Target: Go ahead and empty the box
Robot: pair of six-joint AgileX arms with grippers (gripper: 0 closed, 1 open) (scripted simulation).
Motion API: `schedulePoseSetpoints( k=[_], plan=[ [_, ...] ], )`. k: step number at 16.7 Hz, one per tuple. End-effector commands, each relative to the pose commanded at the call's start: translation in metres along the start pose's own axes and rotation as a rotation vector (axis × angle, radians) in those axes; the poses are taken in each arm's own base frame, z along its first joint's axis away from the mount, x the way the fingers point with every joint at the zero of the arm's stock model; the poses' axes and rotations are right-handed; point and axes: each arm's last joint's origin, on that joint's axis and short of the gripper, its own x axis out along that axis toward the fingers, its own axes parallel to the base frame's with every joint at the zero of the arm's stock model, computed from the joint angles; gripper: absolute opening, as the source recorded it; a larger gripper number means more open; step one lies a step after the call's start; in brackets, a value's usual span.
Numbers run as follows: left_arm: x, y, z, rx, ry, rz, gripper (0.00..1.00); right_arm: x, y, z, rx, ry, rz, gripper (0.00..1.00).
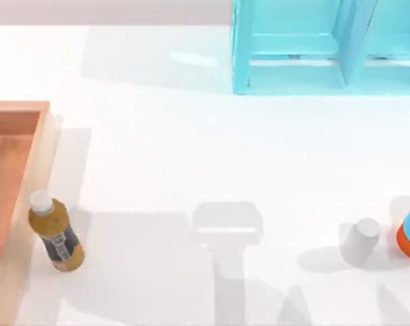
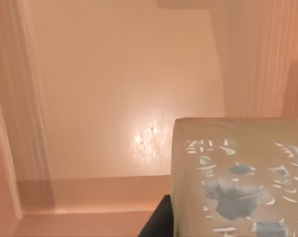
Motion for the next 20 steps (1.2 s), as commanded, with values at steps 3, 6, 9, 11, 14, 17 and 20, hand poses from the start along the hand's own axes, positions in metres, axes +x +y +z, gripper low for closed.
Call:
schedulePoseSetpoints(
  k=[3,6,9,11,14,17,20],
  plan=[
    [0.006,-0.036,0.031,0.037,-0.026,0.022,0.0,0.0,0.0,0.0,0.0,0.0,0.0,1.0],
    [0.017,-0.106,0.057,0.072,-0.067,0.029,0.0,0.0,0.0,0.0,0.0,0.0,0.0,1.0],
    [0.033,-0.201,0.056,0.08,-0.09,0.007,0.0,0.0,0.0,0.0,0.0,0.0,0.0,1.0],
    [0.048,-0.254,0.039,0.048,-0.076,-0.007,0.0,0.0,0.0,0.0,0.0,0.0,0.0,1.0],
    [0.067,-0.303,0.007,0.0,-0.04,-0.012,0.0,0.0,0.0,0.0,0.0,0.0,0.0,1.0],
    [0.08,-0.324,-0.019,-0.033,-0.008,-0.008,0.0,0.0,0.0,0.0,0.0,0.0,0.0,1.0],
    [0.084,-0.329,-0.028,-0.038,0.004,-0.005,0.0,0.0,0.0,0.0,0.0,0.0,0.0,1.0]
  ],
)
